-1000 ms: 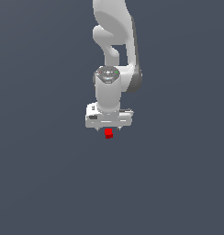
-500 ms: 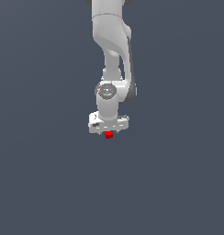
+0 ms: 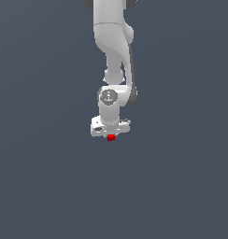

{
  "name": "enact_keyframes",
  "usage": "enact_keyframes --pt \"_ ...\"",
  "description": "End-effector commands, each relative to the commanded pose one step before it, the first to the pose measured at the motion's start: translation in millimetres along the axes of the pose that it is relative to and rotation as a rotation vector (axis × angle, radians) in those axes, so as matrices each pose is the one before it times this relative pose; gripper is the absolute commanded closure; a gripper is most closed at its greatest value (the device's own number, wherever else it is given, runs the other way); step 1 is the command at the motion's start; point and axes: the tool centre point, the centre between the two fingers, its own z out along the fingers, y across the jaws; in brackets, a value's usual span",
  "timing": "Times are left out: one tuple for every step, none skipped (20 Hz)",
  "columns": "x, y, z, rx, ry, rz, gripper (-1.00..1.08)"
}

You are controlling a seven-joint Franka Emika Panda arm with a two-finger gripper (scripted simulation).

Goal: Pick up the red cube and move it to a goal position.

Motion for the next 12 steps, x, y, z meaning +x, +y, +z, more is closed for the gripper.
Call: enact_keyframes --pt "0.09 -0.16 0.48 0.00006 0.00038 -0.00081 1.08" --pt "0.00 0.00 0.00 0.00000 0.00000 0.00000 1.08" --pt "0.00 0.00 0.00 0.00000 0.00000 0.00000 1.08" --pt "0.00 0.00 0.00 0.00000 0.00000 0.00000 1.08" --pt "0.00 0.00 0.00 0.00000 0.00000 0.00000 1.08" --pt "0.00 0.00 0.00 0.00000 0.00000 0.00000 1.08" --pt "0.00 0.00 0.00 0.00000 0.00000 0.00000 1.08" --pt "-0.05 0.00 -0.39 0.00000 0.00000 0.00000 1.08" --pt "0.08 -0.07 -0.31 0.00000 0.00000 0.00000 1.08" --pt "0.25 -0.21 -0.93 0.00000 0.00000 0.00000 1.08" --pt "0.42 -0.36 -1.55 0.00000 0.00000 0.00000 1.08" --pt "0.59 -0.50 -2.17 0.00000 0.00000 0.00000 1.08"
